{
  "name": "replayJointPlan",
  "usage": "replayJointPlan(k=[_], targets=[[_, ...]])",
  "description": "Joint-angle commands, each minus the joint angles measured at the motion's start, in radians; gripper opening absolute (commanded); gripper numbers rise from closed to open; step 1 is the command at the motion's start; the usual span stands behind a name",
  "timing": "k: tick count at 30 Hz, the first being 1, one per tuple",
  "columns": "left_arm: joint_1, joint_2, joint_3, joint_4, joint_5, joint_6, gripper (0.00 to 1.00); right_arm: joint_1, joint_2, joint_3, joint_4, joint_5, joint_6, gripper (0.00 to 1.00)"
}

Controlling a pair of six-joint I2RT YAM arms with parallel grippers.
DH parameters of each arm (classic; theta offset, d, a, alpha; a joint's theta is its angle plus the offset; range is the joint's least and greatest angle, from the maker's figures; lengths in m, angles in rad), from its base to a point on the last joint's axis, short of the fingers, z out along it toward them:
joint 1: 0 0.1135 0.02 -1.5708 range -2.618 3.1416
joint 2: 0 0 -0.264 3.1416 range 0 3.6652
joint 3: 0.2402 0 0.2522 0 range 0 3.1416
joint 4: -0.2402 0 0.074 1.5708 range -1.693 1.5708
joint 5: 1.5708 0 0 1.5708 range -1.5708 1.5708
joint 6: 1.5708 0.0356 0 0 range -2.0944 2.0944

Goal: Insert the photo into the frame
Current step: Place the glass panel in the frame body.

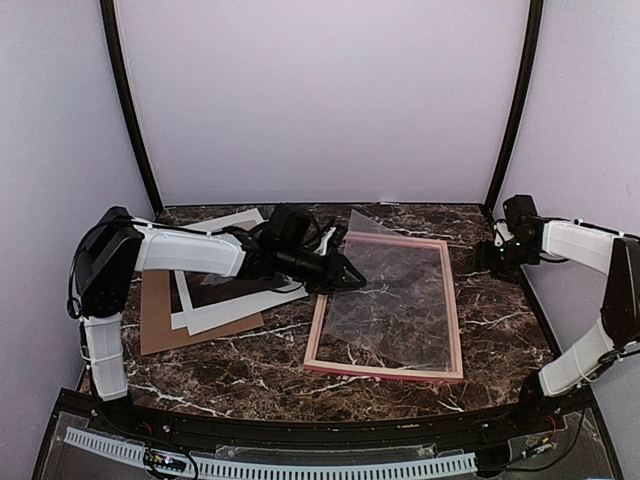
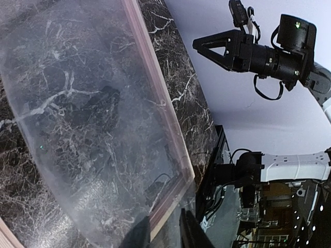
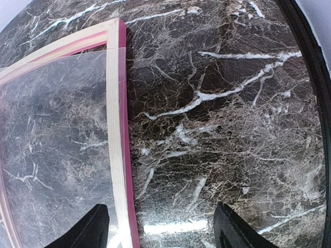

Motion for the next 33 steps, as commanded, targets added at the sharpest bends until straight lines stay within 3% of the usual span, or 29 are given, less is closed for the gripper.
replayJointPlan(k=[1, 8, 11, 21, 33], targets=[[0.001, 0.033, 0.045, -0.005, 0.021, 0.012, 0.27, -0.003, 0.007, -0.024, 0.030, -0.020, -0.003, 0.70], [0.034, 0.059, 0.075, -0.011, 0.043, -0.018, 0.39, -0.002, 0.005, -0.055, 0.050, -0.034, 0.000, 0.70], [0.042, 0.069, 0.085, -0.018, 0.043, -0.017, 0.40, -0.002, 0.008, -0.059, 0.055, -0.036, 0.000, 0.70], [0.045, 0.094, 0.057, 0.025, 0.023, -0.054, 0.03, -0.002, 0.005, -0.064, 0.053, -0.033, -0.003, 0.70], [0.044, 0.023, -0.049, 0.071, -0.085, -0.071, 0.00, -0.002, 0.013, -0.067, 0.060, -0.034, -0.002, 0.70]])
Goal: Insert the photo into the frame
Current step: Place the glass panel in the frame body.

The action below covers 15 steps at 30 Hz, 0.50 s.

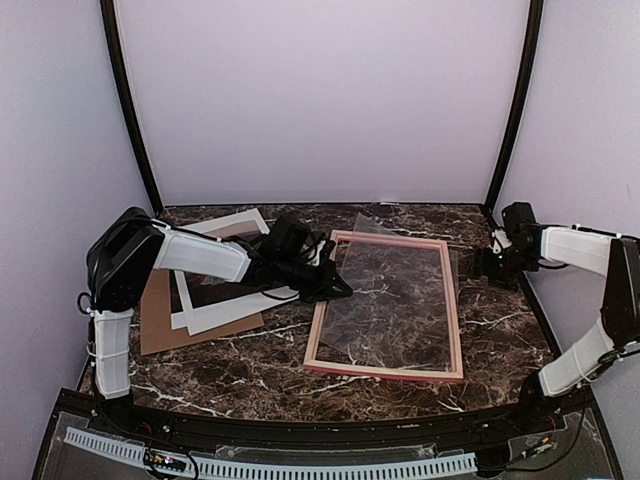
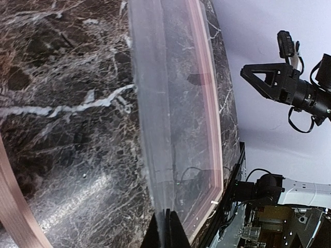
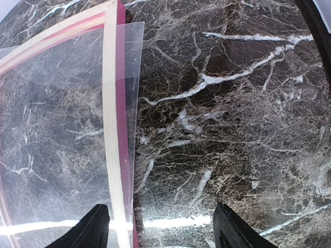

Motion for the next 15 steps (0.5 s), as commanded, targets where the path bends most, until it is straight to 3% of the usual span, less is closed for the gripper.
replayJointPlan(k=[1, 15], targets=[[-0.002, -0.080, -0.046, 0.049, -0.064, -0.013, 0.00, -0.002, 0.014, -0.010, 0.024, -0.004, -0.001, 0.70], [-0.002, -0.096, -0.065, 0.064, -0.117, -0.018, 0.00, -0.002, 0.020, -0.010, 0.027, -0.005, -0.002, 0.70]])
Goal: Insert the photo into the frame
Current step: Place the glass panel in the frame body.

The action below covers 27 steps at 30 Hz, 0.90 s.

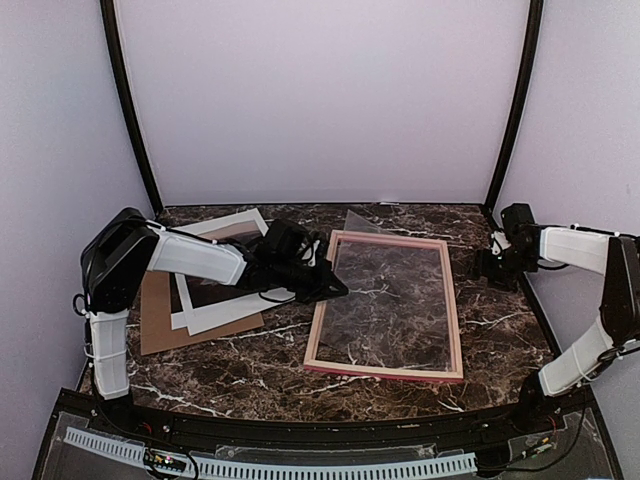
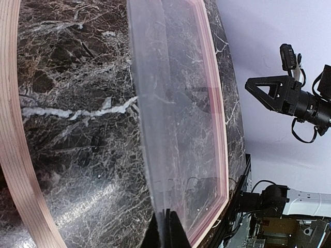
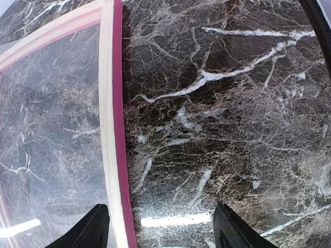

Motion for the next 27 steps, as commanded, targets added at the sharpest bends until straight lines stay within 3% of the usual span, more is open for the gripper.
replayJointPlan(k=[1, 18, 27], targets=[[-0.002, -0.061, 0.000, 0.031, -0.025, 0.003, 0.00, -0.001, 0.007, -0.009, 0.026, -0.005, -0.002, 0.70], [-0.009, -0.071, 0.005, 0.018, -0.020, -0.001, 0.00, 0.009, 0.007, -0.013, 0.034, -0.010, -0.003, 0.72], [-0.012, -0.075, 0.000, 0.105, 0.038, -0.088, 0.00, 0.017, 0.012, -0.016, 0.036, -0.011, -0.002, 0.72]])
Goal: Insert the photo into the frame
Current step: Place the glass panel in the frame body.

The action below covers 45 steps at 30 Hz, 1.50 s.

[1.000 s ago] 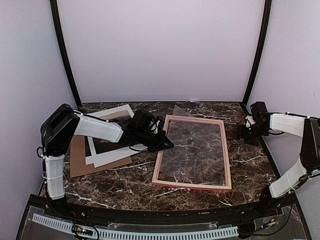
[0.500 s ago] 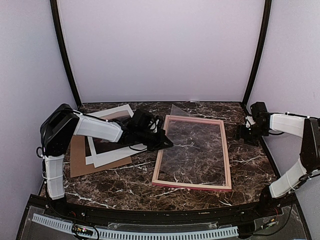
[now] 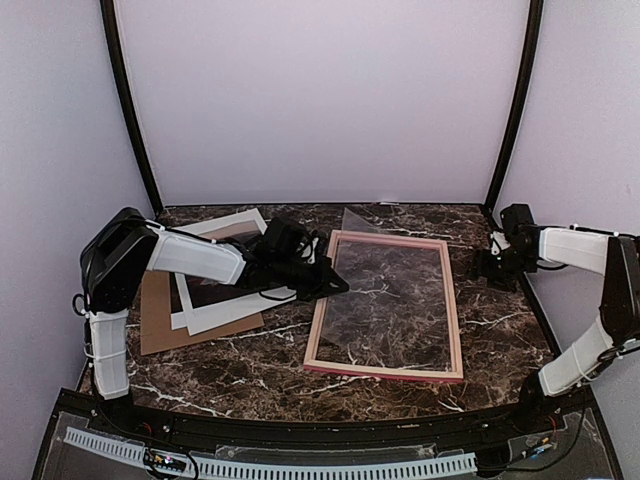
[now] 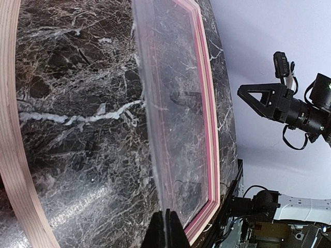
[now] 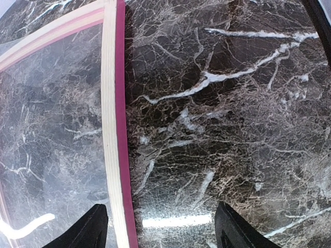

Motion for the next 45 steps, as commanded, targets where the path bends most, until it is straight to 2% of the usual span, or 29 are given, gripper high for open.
replayJointPlan(k=[1, 9, 23, 35, 45], targets=[[-0.010, -0.073, -0.001, 0.105, 0.056, -0.073, 0.00, 0.010, 0.009, -0.012, 0.021, -0.008, -0.002, 0.72], [-0.014, -0.089, 0.001, 0.204, 0.085, -0.197, 0.00, 0.013, 0.007, -0.012, 0.023, -0.008, -0.002, 0.72], [-0.030, -0.071, -0.016, 0.244, 0.060, -0.263, 0.00, 0.016, 0.005, -0.014, 0.022, -0.008, -0.002, 0.72], [-0.030, -0.058, -0.032, 0.396, 0.073, -0.386, 0.00, 0.017, -0.001, -0.015, 0.020, -0.008, -0.001, 0.72], [-0.030, -0.037, 0.002, 0.391, 0.078, -0.388, 0.00, 0.017, -0.001, -0.015, 0.018, -0.008, -0.002, 0.72]])
